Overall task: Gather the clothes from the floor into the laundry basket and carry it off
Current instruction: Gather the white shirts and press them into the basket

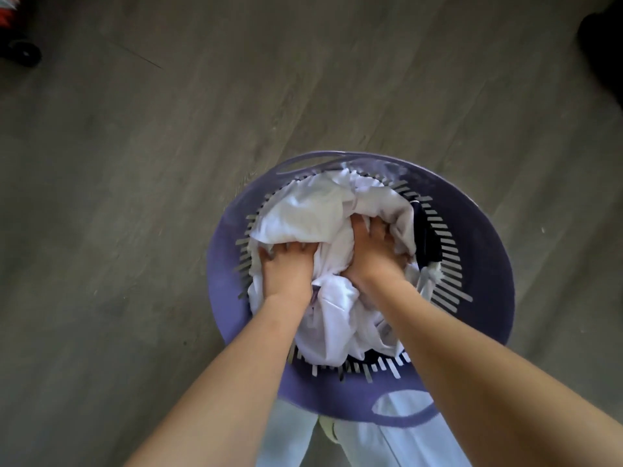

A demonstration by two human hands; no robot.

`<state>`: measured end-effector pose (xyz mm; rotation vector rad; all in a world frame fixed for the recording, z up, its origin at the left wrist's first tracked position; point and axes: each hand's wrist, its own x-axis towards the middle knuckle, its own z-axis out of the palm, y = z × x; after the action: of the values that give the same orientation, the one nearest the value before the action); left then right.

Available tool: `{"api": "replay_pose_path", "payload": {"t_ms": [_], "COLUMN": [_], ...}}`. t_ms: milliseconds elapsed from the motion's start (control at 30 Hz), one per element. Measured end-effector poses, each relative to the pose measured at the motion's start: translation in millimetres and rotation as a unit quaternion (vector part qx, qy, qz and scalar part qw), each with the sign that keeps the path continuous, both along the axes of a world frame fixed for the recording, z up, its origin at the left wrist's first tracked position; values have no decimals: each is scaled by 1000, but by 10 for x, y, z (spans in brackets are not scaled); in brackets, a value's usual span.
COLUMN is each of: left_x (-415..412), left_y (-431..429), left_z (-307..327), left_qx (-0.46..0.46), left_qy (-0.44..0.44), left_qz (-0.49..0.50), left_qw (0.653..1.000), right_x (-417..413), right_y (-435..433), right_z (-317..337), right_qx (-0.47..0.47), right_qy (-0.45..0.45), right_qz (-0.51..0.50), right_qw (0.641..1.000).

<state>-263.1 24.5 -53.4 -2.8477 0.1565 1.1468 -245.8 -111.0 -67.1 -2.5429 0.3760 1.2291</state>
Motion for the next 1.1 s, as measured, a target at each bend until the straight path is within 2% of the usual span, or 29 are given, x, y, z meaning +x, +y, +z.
{"api": "replay_pose_path", "payload": {"t_ms": [33,233,333,400,467,567,633,700,800,933,1100], "left_x": [-65,-384,-468,-415,-325,-160,-80,-44,-117,-178,29], "left_y": [16,153,195,203,180,142,127,104,73,89,184], "left_z": [262,884,1170,1318,1385,1346,1262,1158,1055,952,791], "left_qx": [-7,-16,-39,-61,-78,-84,-82,-81,-84,-102,-172], "left_qy": [-2,-68,-81,-72,-54,-15,24,72,118,138,202], "left_qz": [4,-6,2,10,16,14,8,-9,-28,-49,11], "left_qw": [1000,998,996,995,995,996,996,994,989,984,964], "right_x": [-75,-395,-562,-700,-835,-969,-992,-956,-943,-1020,-837], "right_y": [-24,-148,-266,-357,-412,-420,-349,-223,-44,109,157], "right_z": [270,987,1336,1498,1561,1506,1421,1332,1204,1062,739], "right_qx": [6,42,63,33,-7,-4,61,145,182,88,82], "right_qy": [-9,-50,-127,-157,-91,90,141,125,70,19,-5], "right_qz": [12,14,14,-36,-133,-256,-296,-330,-326,-296,-331], "right_qw": [1000,998,990,986,987,962,943,924,925,951,940]}}
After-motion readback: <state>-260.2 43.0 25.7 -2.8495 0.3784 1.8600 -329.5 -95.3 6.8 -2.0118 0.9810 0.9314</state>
